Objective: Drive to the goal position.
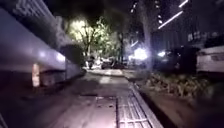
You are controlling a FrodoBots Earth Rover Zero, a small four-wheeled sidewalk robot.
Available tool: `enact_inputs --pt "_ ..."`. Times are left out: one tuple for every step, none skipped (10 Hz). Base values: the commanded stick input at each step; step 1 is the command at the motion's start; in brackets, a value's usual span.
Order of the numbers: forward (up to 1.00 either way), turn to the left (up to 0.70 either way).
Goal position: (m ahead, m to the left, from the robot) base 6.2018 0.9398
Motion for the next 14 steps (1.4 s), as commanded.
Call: enact_inputs --pt "0.45 0.00" --pt "0.45 0.00" --pt "0.45 0.00" --pt "0.45 0.00" --pt "0.45 0.00" --pt "0.45 0.00" --pt "0.45 0.00" --pt "0.45 0.00" --pt "0.45 0.00" --pt "0.45 0.00" --pt "0.45 0.00" --pt "0.45 0.00" --pt "0.45 0.00" --pt "0.45 0.00"
